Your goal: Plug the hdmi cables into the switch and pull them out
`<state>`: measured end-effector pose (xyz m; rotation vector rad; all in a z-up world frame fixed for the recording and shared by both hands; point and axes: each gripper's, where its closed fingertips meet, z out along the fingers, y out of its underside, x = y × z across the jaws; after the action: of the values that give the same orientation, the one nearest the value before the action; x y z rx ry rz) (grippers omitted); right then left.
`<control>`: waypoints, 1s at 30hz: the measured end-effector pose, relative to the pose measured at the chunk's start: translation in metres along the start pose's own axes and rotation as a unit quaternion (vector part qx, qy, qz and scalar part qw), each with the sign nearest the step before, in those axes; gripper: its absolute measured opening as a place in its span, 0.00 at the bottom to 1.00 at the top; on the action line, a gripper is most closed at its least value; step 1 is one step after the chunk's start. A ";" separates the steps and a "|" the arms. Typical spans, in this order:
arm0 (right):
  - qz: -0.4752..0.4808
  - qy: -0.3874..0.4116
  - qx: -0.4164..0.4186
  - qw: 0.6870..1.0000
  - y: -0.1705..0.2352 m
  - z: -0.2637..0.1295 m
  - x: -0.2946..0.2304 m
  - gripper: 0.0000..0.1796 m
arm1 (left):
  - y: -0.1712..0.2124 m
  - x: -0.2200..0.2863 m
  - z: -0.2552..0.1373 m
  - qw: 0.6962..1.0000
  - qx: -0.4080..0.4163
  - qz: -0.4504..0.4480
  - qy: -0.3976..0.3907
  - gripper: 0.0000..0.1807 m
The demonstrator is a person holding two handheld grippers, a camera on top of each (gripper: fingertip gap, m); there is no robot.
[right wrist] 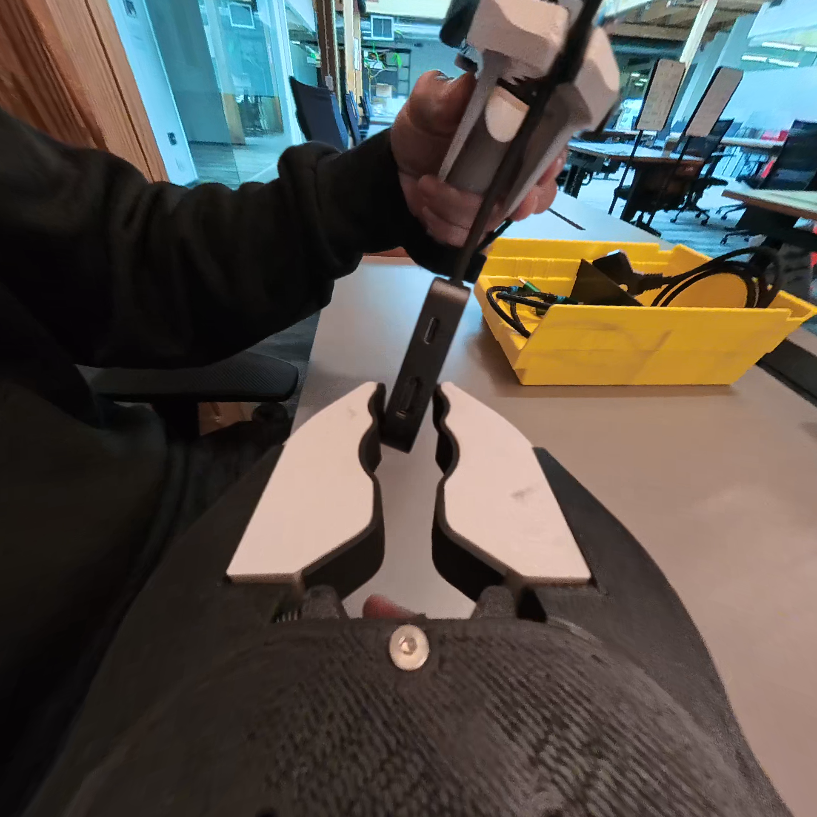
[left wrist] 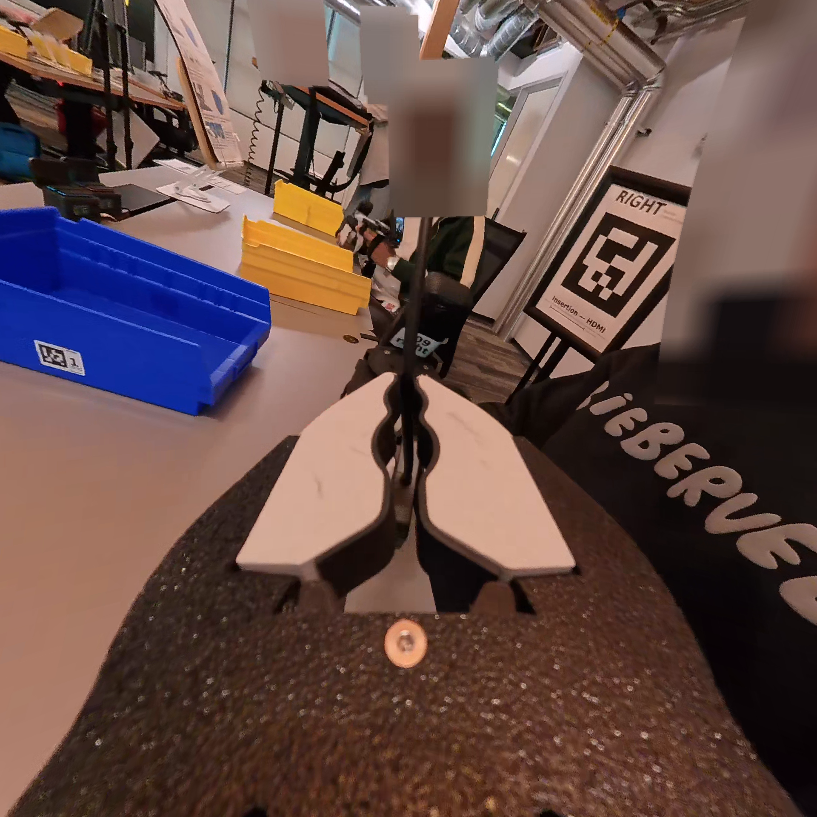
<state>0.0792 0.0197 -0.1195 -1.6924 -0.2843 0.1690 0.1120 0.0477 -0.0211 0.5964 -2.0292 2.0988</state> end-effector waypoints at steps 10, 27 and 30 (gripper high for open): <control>0.045 0.177 -0.040 0.982 0.012 -0.032 0.064 0.08 | 0.008 -0.057 -0.016 0.968 -0.004 0.068 -0.242 0.13; 0.175 -0.097 -0.059 0.978 0.035 -0.037 0.012 0.08 | 0.118 -0.028 0.044 0.972 -0.209 0.036 -0.102 0.10; 0.174 -0.091 -0.056 0.979 0.035 -0.038 0.015 0.08 | 0.122 -0.033 0.047 0.973 -0.205 0.022 -0.102 0.08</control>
<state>0.1067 -0.0166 -0.1478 -1.8322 -0.1317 0.5783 0.1026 -0.0012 -0.1463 0.7200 -2.5114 1.6165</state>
